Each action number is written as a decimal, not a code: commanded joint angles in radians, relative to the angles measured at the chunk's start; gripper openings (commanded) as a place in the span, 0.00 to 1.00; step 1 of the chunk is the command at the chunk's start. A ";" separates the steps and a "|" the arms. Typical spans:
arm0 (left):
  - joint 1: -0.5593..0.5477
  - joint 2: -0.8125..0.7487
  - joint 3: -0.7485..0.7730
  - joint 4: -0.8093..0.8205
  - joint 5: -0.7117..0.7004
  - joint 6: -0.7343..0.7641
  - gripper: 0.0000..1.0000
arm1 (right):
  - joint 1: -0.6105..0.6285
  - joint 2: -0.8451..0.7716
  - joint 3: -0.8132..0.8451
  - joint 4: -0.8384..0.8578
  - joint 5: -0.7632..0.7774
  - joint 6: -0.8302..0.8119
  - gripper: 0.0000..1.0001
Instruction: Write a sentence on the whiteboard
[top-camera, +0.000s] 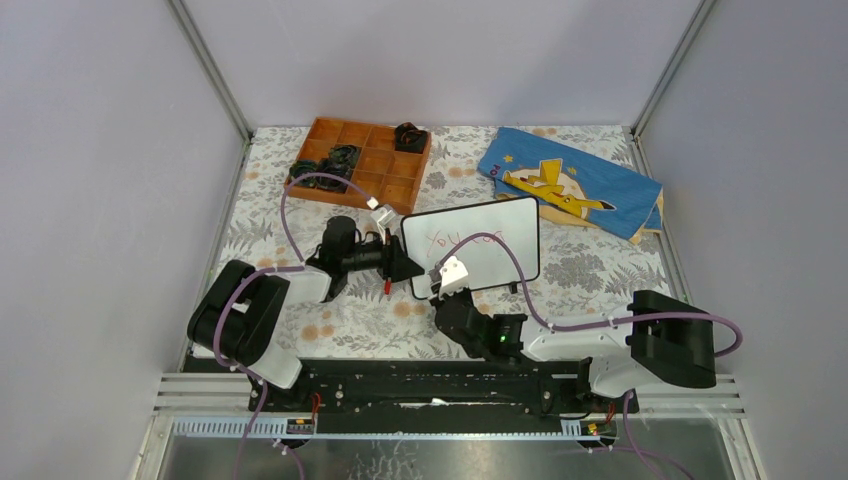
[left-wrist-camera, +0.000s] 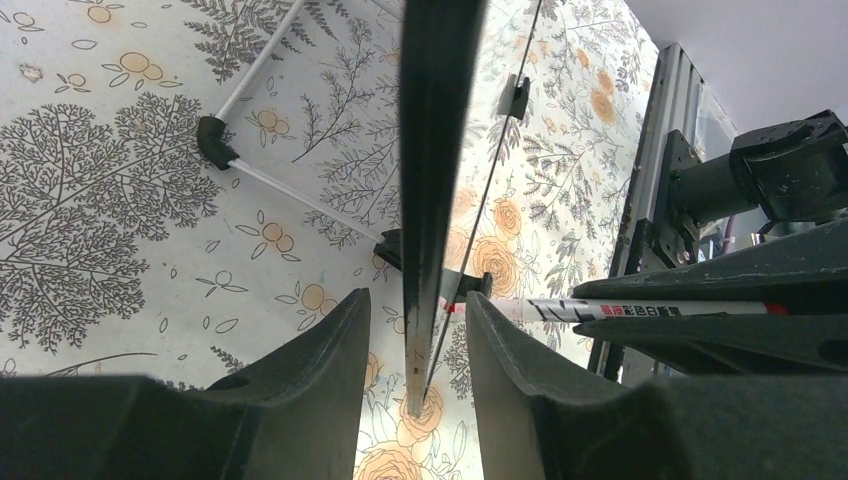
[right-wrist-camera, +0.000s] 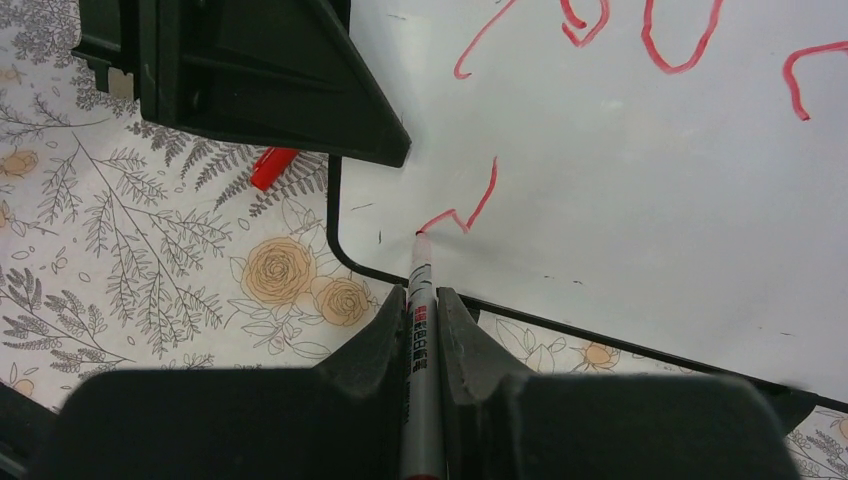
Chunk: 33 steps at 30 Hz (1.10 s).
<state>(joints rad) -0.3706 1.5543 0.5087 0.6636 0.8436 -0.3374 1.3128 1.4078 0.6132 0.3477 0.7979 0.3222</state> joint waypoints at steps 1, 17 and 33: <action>-0.006 -0.020 0.024 -0.006 -0.015 0.027 0.46 | -0.003 0.011 0.027 -0.014 -0.006 0.017 0.00; -0.012 -0.021 0.025 -0.016 -0.021 0.035 0.46 | -0.007 -0.031 0.019 -0.078 0.090 0.023 0.00; -0.022 -0.024 0.028 -0.041 -0.034 0.053 0.46 | -0.024 -0.036 0.047 -0.028 0.109 -0.036 0.00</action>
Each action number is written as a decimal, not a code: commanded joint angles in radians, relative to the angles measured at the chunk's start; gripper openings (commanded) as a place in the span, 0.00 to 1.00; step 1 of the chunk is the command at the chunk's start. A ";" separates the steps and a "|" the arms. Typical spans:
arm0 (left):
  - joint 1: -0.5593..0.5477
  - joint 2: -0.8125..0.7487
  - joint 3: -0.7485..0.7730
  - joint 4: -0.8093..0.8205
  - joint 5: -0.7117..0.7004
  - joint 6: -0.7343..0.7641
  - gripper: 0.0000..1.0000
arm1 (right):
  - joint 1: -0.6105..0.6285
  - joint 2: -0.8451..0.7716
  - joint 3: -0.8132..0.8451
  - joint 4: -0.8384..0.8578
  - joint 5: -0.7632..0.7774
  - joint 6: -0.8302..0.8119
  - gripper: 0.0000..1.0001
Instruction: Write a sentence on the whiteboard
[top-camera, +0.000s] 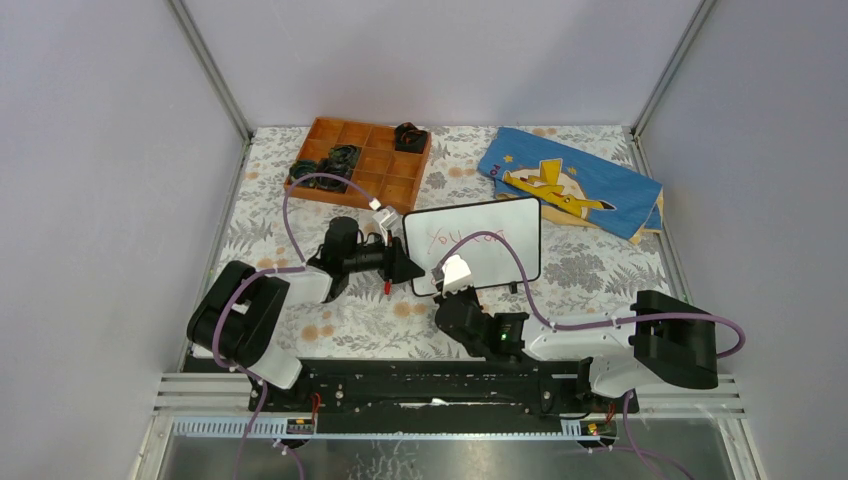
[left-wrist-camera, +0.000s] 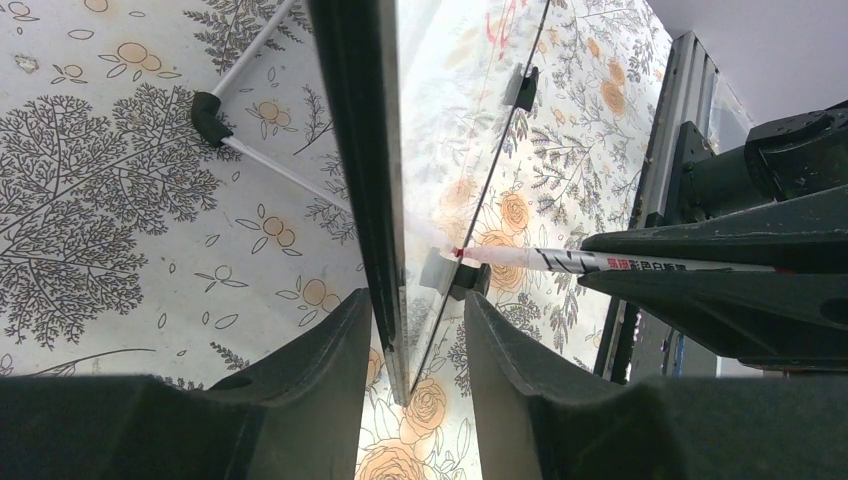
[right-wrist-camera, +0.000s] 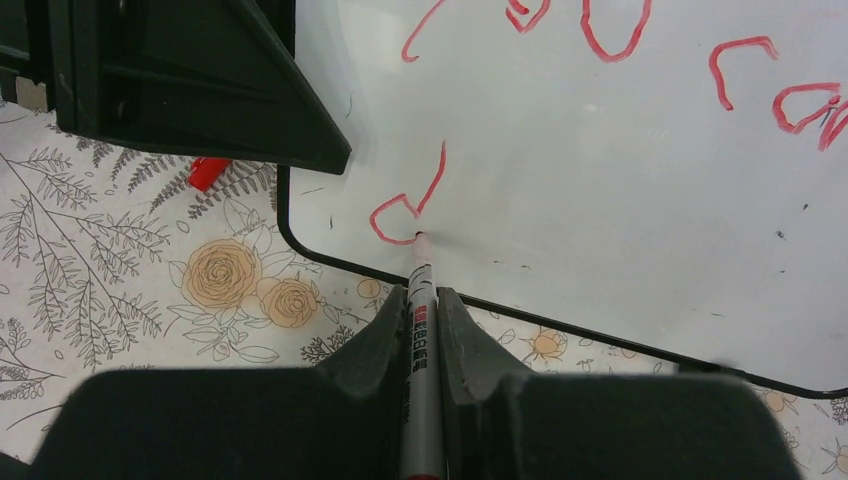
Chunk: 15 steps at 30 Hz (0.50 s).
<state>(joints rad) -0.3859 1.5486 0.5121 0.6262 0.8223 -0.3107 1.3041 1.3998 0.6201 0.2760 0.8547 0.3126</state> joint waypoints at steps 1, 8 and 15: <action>-0.007 -0.019 0.026 -0.003 -0.012 0.025 0.46 | -0.016 -0.028 0.043 0.046 0.052 -0.029 0.00; -0.007 -0.017 0.026 -0.005 -0.011 0.029 0.46 | -0.020 -0.024 0.055 0.061 0.055 -0.041 0.00; -0.007 -0.015 0.028 -0.006 -0.010 0.028 0.46 | -0.024 -0.041 0.057 0.067 0.053 -0.046 0.00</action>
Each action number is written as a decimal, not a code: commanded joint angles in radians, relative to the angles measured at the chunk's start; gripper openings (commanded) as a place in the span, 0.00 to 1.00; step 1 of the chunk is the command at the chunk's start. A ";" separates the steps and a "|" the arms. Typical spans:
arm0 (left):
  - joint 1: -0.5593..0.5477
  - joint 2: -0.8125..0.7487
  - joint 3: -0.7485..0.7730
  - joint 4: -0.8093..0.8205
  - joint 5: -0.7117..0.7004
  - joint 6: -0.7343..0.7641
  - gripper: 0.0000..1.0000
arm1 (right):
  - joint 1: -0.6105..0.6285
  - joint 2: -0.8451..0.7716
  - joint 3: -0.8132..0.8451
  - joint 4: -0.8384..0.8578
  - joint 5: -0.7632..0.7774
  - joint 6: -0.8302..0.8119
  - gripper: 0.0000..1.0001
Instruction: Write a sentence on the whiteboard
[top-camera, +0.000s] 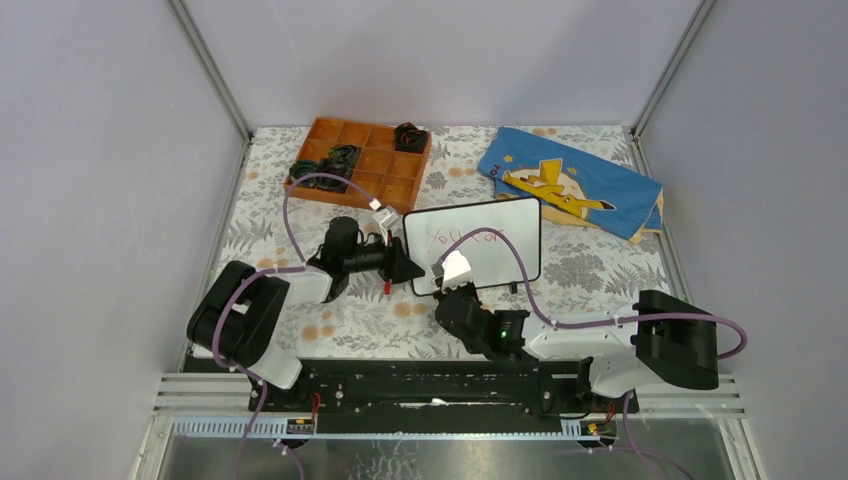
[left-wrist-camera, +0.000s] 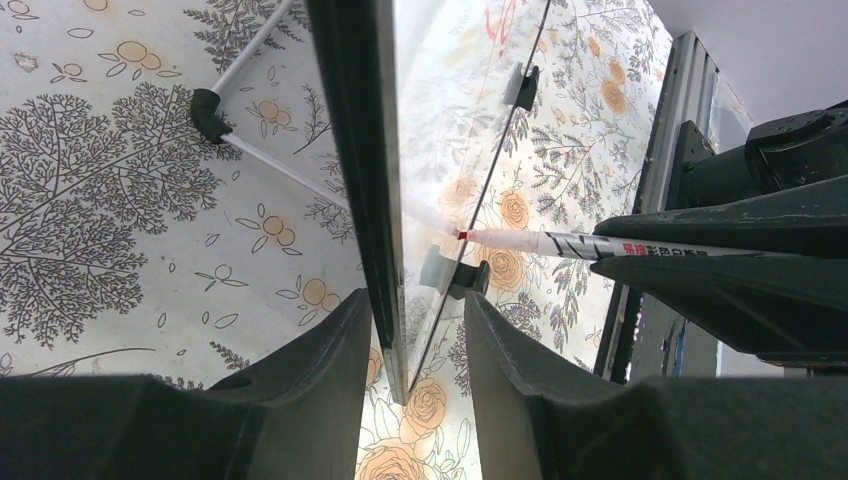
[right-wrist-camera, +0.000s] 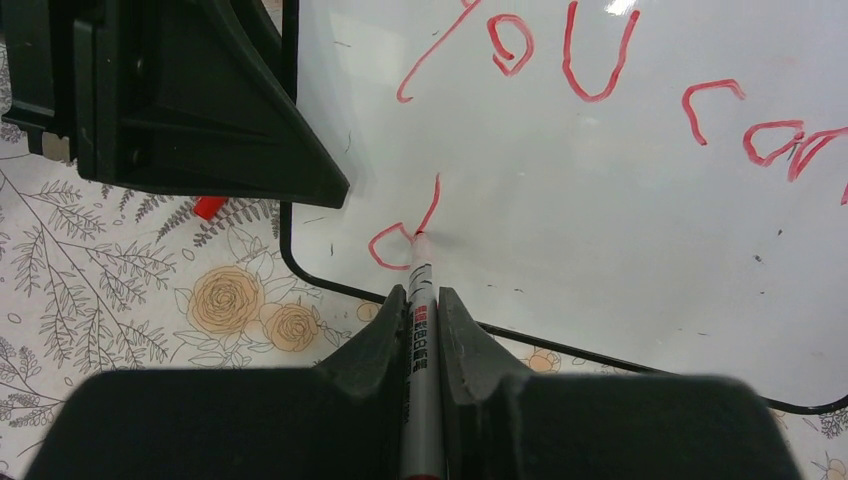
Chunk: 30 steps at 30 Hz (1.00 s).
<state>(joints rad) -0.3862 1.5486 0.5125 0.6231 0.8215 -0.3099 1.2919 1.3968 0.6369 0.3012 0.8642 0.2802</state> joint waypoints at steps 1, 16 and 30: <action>-0.006 -0.016 0.027 -0.005 -0.010 0.028 0.46 | -0.011 -0.043 0.040 0.035 0.036 -0.011 0.00; -0.008 -0.014 0.027 -0.010 -0.014 0.032 0.46 | -0.016 -0.173 -0.068 0.018 0.033 0.011 0.00; -0.010 -0.013 0.029 -0.017 -0.016 0.036 0.45 | -0.077 -0.129 -0.040 0.048 -0.028 0.037 0.00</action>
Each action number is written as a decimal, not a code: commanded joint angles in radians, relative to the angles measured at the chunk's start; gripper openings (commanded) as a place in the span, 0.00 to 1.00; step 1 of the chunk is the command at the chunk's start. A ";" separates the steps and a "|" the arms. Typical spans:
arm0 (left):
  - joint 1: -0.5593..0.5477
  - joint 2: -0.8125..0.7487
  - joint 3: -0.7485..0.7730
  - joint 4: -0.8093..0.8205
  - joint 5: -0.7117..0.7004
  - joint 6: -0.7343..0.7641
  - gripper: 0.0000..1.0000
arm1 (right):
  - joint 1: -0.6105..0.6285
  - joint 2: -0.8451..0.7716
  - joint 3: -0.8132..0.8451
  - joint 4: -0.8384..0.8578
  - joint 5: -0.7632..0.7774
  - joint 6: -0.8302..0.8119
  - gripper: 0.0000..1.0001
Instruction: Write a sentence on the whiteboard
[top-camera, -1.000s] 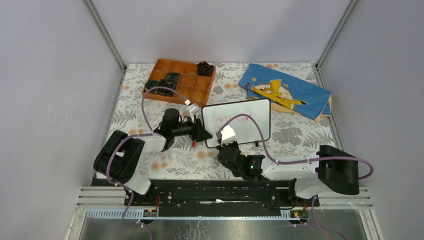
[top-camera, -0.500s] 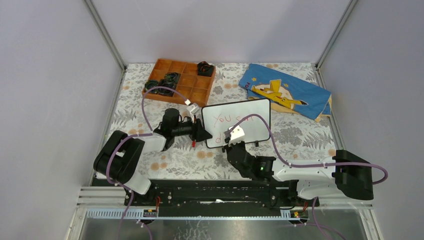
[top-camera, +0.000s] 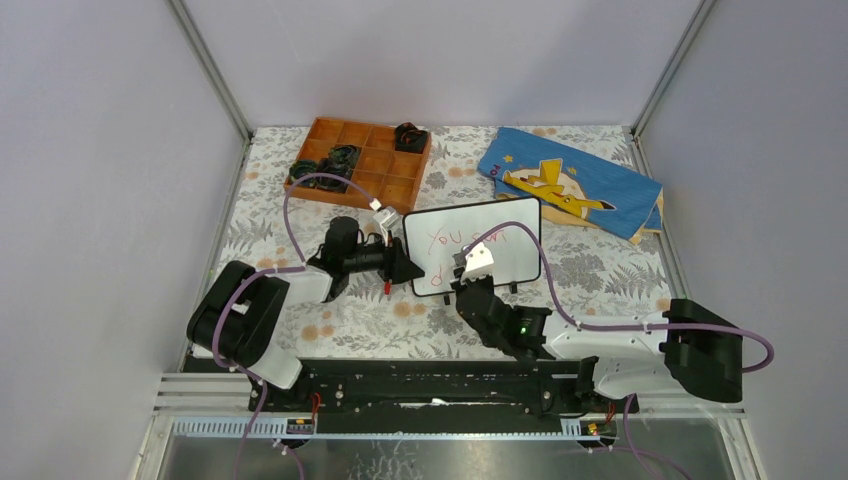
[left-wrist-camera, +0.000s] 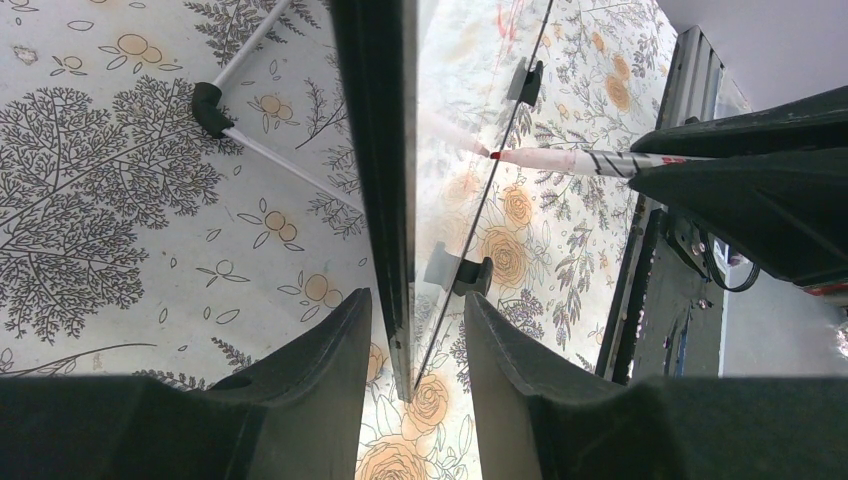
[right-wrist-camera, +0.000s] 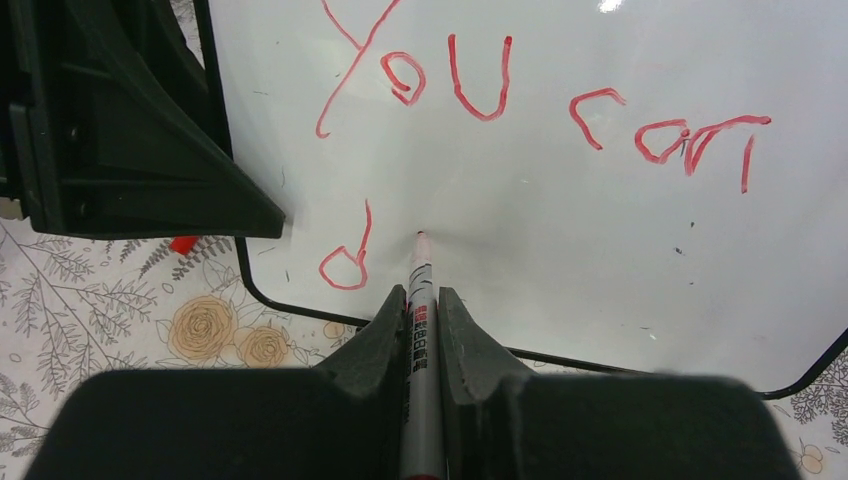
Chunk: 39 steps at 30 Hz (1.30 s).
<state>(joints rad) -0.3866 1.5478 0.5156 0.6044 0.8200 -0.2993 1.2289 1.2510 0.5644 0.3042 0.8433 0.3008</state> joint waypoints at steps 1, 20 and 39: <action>-0.009 -0.014 0.027 0.001 -0.016 0.026 0.45 | -0.014 0.020 0.033 0.044 -0.011 0.016 0.00; -0.009 -0.009 0.027 -0.003 -0.015 0.027 0.45 | -0.013 0.009 -0.020 -0.040 -0.039 0.092 0.00; -0.015 -0.011 0.027 -0.009 -0.020 0.032 0.45 | -0.044 -0.024 0.007 -0.033 0.006 0.025 0.00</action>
<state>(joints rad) -0.3931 1.5478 0.5159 0.5888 0.8112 -0.2943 1.2098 1.2449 0.5407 0.2493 0.8028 0.3565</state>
